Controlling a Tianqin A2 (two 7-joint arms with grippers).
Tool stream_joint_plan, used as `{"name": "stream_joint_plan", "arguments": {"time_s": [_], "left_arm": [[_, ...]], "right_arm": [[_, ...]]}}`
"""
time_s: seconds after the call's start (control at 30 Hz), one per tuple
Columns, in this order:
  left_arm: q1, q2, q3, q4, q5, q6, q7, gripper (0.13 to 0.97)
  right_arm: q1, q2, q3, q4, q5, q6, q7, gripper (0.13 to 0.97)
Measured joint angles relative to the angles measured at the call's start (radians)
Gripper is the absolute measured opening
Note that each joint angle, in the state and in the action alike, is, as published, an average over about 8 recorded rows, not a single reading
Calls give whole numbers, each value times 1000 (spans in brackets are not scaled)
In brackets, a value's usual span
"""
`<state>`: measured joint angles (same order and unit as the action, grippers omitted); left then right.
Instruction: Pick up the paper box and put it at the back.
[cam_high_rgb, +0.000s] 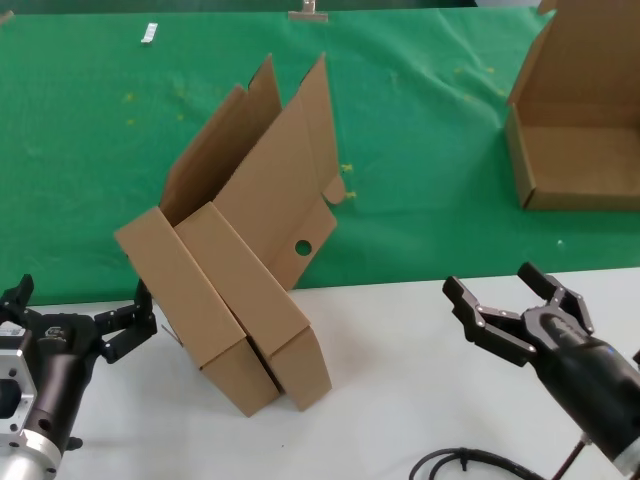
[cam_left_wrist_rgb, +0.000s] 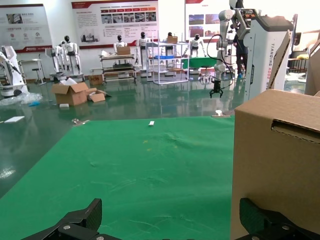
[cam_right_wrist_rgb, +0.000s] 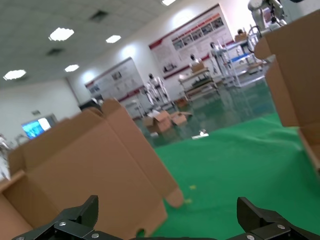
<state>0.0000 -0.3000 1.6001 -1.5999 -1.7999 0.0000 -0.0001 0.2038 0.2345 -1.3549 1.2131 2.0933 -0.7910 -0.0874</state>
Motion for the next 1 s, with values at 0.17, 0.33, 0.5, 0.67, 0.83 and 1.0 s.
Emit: {"name": "stream_joint_plan", "arguments": {"time_s": [0.17,0.33,0.5,0.67,0.83,1.0], "left_arm": [[0,0,0,0,0,0,0,966],[0,0,0,0,0,0,0,966],[0,0,0,0,0,0,0,966],[0,0,0,0,0,0,0,966],[0,0,0,0,0,0,0,966],[0,0,0,0,0,0,0,966]], "right_arm": [[-25,8,-30,48,-37,98,11,966],[-51,16,-61,96,-73,196,22,966],[-76,24,-91,144,-109,294,32,966],[-101,32,-121,191,-145,390,43,966],[-126,40,-151,239,-181,488,54,966],[-151,48,-181,286,-217,585,65,966]]}}
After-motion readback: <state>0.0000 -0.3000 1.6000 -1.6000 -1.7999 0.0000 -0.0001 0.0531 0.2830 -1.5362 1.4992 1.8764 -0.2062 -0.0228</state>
